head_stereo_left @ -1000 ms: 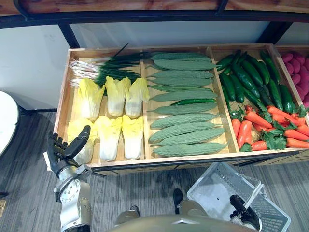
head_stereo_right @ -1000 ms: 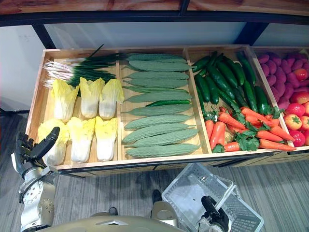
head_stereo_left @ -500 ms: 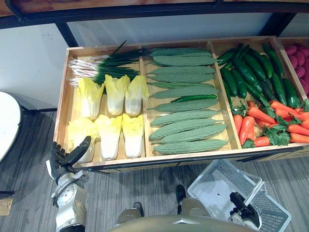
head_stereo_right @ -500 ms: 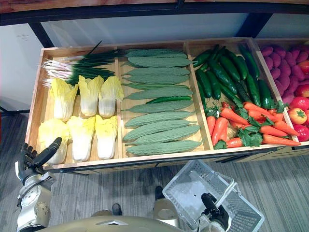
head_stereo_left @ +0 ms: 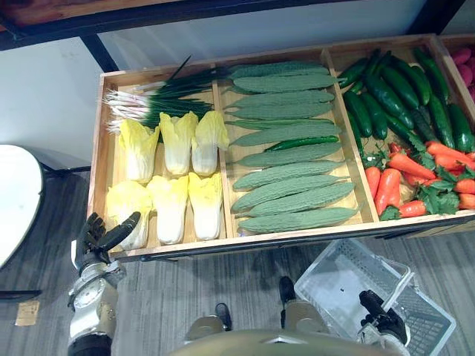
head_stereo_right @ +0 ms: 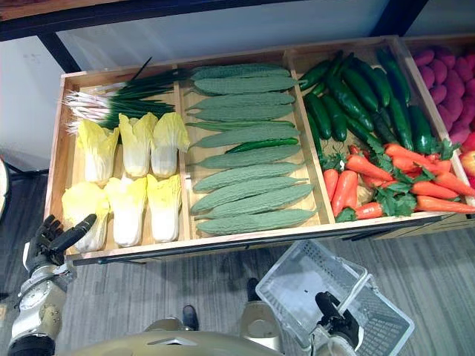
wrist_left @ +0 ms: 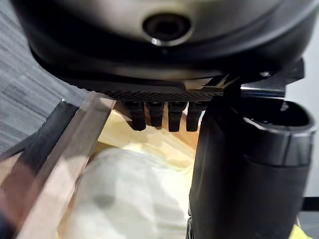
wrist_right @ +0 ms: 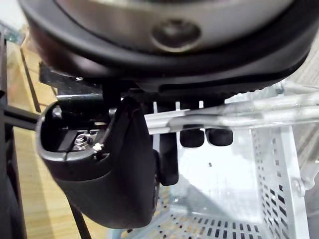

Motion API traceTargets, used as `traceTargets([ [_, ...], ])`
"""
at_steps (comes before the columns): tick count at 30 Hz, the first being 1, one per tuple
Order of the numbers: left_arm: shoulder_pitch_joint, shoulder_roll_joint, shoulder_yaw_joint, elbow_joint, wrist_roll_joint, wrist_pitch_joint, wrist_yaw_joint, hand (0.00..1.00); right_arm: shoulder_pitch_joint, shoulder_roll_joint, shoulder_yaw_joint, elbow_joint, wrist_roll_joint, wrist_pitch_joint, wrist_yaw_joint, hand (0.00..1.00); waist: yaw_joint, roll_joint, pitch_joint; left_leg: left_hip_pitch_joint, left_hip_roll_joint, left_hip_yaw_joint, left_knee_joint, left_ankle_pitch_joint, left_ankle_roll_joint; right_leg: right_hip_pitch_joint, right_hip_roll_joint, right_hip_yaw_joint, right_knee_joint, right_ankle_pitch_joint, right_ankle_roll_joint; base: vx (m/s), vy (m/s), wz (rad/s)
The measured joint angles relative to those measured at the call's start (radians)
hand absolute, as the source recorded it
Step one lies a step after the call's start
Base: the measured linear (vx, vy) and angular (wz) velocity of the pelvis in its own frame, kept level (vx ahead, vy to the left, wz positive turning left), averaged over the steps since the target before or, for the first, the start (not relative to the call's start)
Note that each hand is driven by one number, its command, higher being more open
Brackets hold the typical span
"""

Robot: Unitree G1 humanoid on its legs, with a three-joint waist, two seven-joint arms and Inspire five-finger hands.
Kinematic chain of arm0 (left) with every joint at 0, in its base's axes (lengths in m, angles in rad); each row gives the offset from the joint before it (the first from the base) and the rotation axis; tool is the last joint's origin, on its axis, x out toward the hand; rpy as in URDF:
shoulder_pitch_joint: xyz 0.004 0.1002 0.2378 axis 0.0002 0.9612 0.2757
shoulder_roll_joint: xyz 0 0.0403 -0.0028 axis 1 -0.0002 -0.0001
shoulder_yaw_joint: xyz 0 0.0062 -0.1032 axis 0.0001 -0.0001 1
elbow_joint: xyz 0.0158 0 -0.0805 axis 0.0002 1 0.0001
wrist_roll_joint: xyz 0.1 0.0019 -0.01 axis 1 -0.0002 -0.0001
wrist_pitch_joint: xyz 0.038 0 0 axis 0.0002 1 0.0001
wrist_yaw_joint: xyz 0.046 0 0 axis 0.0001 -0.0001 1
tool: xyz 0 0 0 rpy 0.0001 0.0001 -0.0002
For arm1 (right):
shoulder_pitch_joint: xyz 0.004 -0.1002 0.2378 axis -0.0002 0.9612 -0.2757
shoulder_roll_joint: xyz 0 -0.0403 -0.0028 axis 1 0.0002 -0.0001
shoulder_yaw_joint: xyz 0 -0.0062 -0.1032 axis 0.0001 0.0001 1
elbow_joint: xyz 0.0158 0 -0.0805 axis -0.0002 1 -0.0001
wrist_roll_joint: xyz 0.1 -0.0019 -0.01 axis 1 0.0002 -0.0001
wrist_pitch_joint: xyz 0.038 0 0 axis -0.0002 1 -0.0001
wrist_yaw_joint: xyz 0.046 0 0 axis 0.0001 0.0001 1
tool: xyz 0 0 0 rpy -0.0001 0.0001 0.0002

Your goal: Pick vegetable in the basket

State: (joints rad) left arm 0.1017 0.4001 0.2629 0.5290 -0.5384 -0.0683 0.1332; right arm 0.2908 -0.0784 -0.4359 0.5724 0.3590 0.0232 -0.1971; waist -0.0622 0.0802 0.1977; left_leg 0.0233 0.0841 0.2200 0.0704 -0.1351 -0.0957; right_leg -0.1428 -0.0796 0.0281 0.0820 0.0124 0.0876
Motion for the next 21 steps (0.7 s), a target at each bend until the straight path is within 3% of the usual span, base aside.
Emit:
traceTargets([
  [2, -0.026, 0.082, -0.042, 0.082, -0.028, 0.003, -0.035, 1.0, -0.009, -0.022, 0.018, 0.0, 0.0, 0.01, 0.014, 0.0, -0.002, 0.0, 0.003, -0.013, 0.003, 0.008, -0.005, 0.008, -0.003, -0.015, 0.005, 0.007, -0.007, 0.012, -0.001, -0.05, -0.022, -0.13],
  [8, -0.033, 0.171, -0.094, 0.142, -0.06, -0.001, -0.097, 1.0, -0.024, -0.048, 0.054, -0.008, -0.001, 0.009, 0.027, 0.0, -0.002, 0.004, 0.017, -0.022, 0.01, 0.034, -0.005, 0.008, -0.006, -0.032, 0.015, 0.03, -0.021, 0.027, -0.004, -0.03, -0.011, -0.11],
  [21, -0.098, 0.193, -0.147, 0.273, -0.084, -0.047, -0.113, 1.0, -0.046, -0.079, 0.094, -0.008, -0.019, -0.009, 0.042, 0.0, -0.009, 0.026, 0.026, -0.059, 0.015, 0.073, -0.004, 0.007, -0.015, -0.079, 0.021, 0.06, -0.031, 0.043, 0.0, -0.02, -0.005, -0.06],
])
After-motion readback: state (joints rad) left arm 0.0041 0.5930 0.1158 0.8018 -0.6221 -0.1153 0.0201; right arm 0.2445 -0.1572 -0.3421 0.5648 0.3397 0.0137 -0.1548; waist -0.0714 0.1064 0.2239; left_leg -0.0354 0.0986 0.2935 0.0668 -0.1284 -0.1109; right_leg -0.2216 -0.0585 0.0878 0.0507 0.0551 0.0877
